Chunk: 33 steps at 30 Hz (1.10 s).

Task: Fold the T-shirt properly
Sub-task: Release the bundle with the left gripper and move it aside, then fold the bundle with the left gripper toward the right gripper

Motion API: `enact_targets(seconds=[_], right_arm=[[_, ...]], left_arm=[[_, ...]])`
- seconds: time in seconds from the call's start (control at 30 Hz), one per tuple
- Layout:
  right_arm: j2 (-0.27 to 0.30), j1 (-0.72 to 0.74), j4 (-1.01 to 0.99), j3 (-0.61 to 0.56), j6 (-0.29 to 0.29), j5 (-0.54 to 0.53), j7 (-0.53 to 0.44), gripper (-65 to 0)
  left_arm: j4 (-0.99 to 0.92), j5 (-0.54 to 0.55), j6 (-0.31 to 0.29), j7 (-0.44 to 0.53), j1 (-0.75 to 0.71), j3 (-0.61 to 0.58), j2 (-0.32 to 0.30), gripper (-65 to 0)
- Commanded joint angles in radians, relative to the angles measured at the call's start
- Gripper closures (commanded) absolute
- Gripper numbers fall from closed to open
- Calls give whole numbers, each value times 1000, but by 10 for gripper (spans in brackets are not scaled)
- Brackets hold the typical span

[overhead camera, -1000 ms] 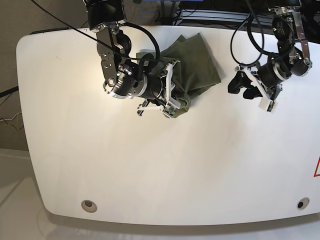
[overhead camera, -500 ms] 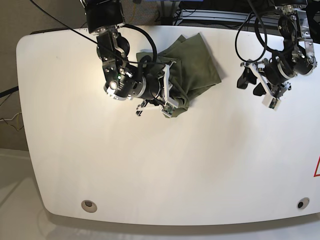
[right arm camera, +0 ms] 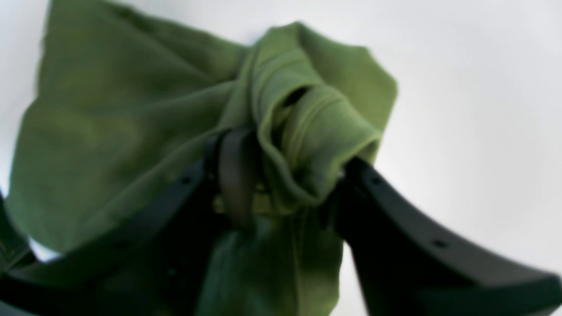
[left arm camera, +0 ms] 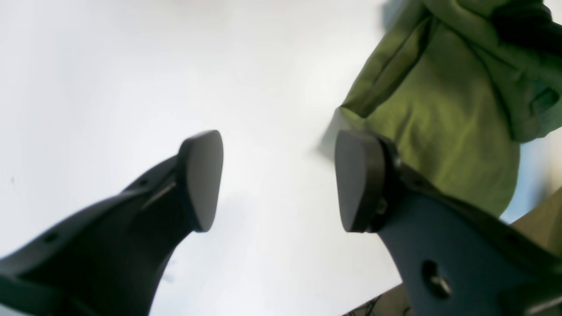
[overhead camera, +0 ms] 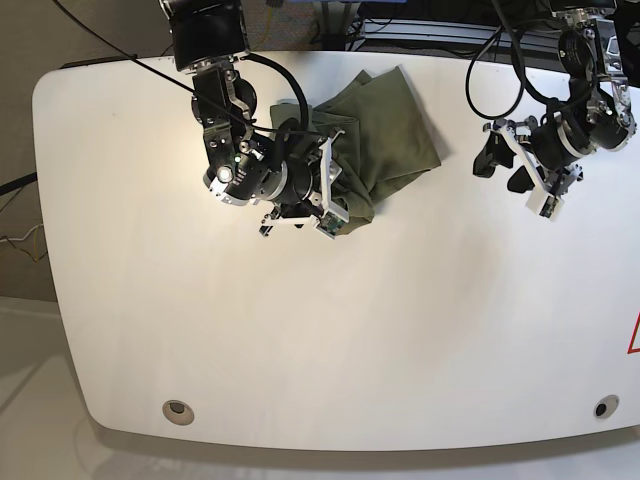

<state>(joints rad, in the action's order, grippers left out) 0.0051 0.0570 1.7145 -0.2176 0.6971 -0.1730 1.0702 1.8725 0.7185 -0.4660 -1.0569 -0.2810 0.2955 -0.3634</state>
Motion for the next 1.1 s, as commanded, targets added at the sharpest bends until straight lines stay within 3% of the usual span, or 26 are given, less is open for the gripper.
enact_targets(seconds=[0.0, 0.27, 0.33, 0.4, 0.47, 0.57, 0.67, 0.8, 0.93, 1.07], right_arm=[[-6, 16, 35, -12, 1, -25, -5, -176], [-15, 12, -8, -130, 1, -24, 24, -266], [-20, 11, -10, -146, 1, -21, 29, -270], [-34, 8, -14, -172, 0, -7, 24, -215], [-39, 12, -17, -160, -2, -6, 22, -146], [-45, 14, -18, -137, -4, -1, 17, -24], [-43, 13, -22, -115, -3, -1, 2, 0], [-13, 12, -24, -56, -6, -2, -40, 0], [24, 8, -29, -16, -4, -6, -107, -37], [42, 5, -27, -9, -4, 1, -139, -66]], left_arm=[[8, 38, -26, 34, 12, -6, -32, -394], [63, 73, -12, 81, 21, -225, -85, -432], [63, 59, -8, 88, 24, -263, -87, -434], [31, -5, -1, 86, 36, -359, -99, -416], [15, -32, 2, 86, 44, -392, -89, -352], [-9, -51, 4, 80, 47, -427, -66, -188], [-26, -53, 5, 90, 50, -451, -40, -54], [-19, -75, 21, 98, 46, -446, -12, -93], [-12, -73, 21, 84, 34, -402, -2, -326], [2, -87, 26, 59, 23, -356, 4, -386]])
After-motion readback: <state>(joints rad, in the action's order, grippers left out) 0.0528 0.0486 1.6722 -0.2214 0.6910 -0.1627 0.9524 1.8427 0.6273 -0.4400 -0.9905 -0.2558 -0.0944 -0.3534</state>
